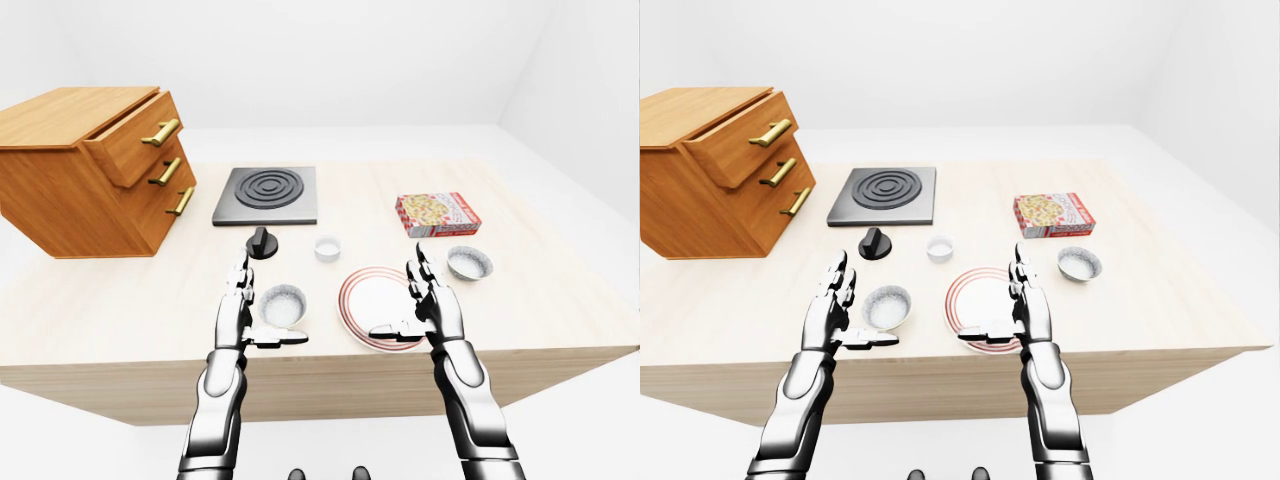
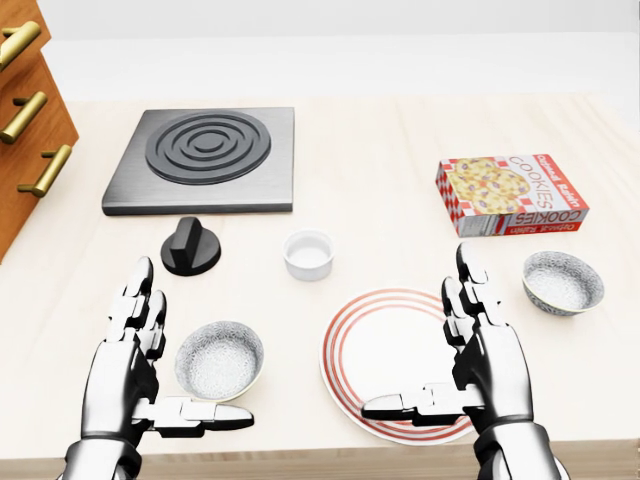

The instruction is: Pick the akita bowl next to the plate and place it on the plate.

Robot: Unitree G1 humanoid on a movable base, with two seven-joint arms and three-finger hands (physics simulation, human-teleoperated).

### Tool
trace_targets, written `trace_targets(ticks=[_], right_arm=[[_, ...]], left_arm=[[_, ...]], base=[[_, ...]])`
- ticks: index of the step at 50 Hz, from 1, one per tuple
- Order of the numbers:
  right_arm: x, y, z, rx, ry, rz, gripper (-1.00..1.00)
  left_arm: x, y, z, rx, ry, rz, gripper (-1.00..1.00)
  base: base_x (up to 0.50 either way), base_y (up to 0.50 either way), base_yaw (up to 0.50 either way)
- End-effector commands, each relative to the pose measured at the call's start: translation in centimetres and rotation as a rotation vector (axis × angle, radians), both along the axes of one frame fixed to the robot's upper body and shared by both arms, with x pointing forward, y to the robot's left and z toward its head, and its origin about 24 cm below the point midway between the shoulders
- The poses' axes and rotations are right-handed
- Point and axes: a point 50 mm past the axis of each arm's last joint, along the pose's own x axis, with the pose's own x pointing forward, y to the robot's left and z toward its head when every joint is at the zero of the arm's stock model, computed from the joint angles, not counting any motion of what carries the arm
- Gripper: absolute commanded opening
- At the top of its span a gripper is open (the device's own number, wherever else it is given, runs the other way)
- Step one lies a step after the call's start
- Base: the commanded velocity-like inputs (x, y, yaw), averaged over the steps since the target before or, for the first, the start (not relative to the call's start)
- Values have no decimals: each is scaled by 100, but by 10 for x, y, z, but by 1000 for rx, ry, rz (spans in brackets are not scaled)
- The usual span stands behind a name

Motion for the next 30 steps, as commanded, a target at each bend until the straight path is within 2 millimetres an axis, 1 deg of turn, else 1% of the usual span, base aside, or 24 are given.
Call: trace_targets(ticks=[1,18,30], right_arm=[[0,0,0,5,-1,1,100],[-1,0,2,14,-1,4,100],[0,0,1,13,-2,5,100]], left_arm=[[0,0,0,0,-1,-1,100],[0,0,0,0,-2,-1,100],[0,0,0,0,-3,0,100]], base=[[0,-16,0],[0,-16,0],[0,-16,0]])
